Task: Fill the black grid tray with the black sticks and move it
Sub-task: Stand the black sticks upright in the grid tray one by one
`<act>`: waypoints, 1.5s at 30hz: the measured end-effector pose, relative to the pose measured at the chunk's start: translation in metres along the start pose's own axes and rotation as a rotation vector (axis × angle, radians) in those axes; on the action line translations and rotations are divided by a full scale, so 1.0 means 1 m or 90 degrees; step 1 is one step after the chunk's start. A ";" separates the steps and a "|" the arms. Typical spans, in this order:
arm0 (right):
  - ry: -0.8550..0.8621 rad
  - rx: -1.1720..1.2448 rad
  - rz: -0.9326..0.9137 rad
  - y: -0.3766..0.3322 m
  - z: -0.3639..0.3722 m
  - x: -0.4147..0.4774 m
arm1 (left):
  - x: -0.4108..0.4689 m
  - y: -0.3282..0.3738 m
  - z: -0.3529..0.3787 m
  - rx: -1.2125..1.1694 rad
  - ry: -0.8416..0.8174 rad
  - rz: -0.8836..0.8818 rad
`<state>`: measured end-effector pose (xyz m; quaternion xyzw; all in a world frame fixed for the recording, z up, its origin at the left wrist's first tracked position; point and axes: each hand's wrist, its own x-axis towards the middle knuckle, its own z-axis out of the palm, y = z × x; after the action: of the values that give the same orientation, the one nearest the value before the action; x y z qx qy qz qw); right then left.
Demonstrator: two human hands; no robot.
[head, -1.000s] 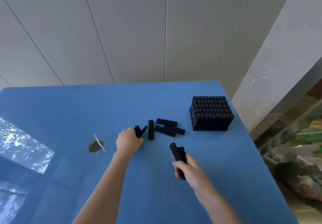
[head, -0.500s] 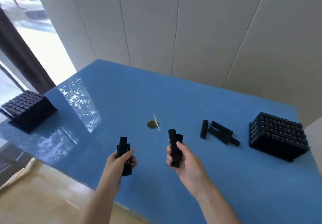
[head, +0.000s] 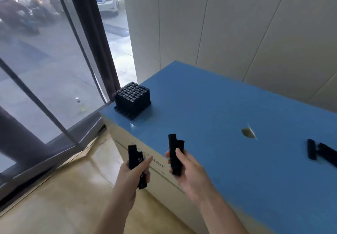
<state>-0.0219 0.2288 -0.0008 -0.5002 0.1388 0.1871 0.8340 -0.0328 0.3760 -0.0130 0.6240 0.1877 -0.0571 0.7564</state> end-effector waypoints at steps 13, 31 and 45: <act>-0.081 -0.153 -0.052 0.051 0.147 0.074 | 0.068 0.053 -0.104 -0.007 0.025 0.022; 0.247 -0.561 -0.318 0.019 0.167 0.223 | 0.236 0.117 -0.179 -0.059 0.070 -0.031; 0.480 -0.807 -0.463 0.030 0.212 0.260 | 0.324 0.149 -0.206 0.046 -0.180 -0.078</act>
<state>0.2053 0.4744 -0.0355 -0.9193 0.1064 -0.2326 0.2990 0.2698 0.6551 -0.0212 0.6240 0.1151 -0.1972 0.7473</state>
